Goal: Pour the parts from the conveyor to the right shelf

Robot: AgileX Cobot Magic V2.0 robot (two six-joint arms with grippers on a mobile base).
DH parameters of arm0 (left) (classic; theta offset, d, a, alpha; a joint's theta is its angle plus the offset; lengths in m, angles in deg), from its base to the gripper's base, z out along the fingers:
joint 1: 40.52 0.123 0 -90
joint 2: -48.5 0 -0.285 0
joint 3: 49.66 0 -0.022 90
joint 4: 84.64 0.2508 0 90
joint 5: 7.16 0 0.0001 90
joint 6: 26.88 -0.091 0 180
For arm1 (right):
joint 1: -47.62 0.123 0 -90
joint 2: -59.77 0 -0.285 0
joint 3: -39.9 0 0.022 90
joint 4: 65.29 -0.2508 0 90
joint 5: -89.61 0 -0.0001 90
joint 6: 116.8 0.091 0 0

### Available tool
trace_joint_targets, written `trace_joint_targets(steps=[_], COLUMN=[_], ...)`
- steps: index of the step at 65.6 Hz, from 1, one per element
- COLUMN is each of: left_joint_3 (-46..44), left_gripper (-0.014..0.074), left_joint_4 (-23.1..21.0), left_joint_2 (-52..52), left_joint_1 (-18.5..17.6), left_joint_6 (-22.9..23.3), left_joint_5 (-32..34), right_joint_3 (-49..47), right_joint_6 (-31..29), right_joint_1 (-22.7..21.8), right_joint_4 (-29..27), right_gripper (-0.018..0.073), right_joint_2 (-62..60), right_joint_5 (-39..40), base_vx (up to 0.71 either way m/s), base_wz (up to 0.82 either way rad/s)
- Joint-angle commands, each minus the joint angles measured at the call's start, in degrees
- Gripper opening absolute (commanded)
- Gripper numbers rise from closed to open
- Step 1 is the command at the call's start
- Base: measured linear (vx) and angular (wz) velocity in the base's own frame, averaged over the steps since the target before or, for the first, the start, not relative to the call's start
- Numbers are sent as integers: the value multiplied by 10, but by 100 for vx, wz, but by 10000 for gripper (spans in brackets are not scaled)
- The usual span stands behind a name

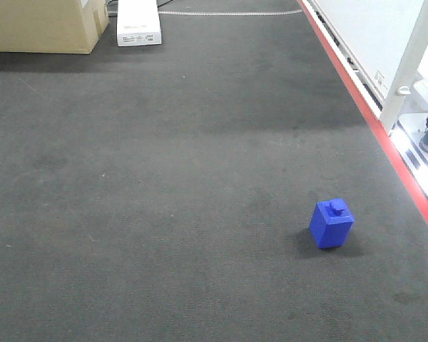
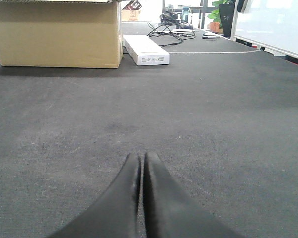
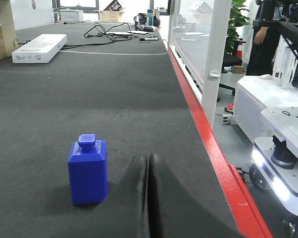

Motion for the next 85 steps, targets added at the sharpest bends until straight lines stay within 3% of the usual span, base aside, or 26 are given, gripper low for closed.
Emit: trace_joint_targets(steps=[1,27,37,47,51,61,75,85], left_joint_3=[-11,-11,-11,-11,-11,-11,-11,-11], left_gripper=[-6,-6,-6,-6,-6,-6,-6,-6], left_joint_4=[-5,-5,-5,-5,-5,-5,-5,-5], left_joint_2=[9,9,9,9,9,9,9,9], left_joint_1=[-4,-4,-4,-4,-4,-4,-4,-4], left_joint_6=[5,5,5,5,5,5,5,5], left_joint_5=[45,45,45,45,45,45,45,45], right_joint_3=[4,4,4,-5,-30,-157,-347,-398], right_joint_6=[1,1,7,14,14,10,-33,-34], right_joint_1=[-2,-2,-2,-2,-2,-2,-2,-2], right_joint_4=[5,-6,-12,-16,-16,-14,-13,-14], right_gripper=[-5,-5,-5,-5,-5,-5,1,89], right_joint_2=[-7,-7,-7,-7,-7,1,129,239], right_joint_5=[43,85,176,329,340,242,-13,-72], base_vx=[0,0,0,0,0,0,0,0], base_wz=[0,0,0,0,0,0,0,0])
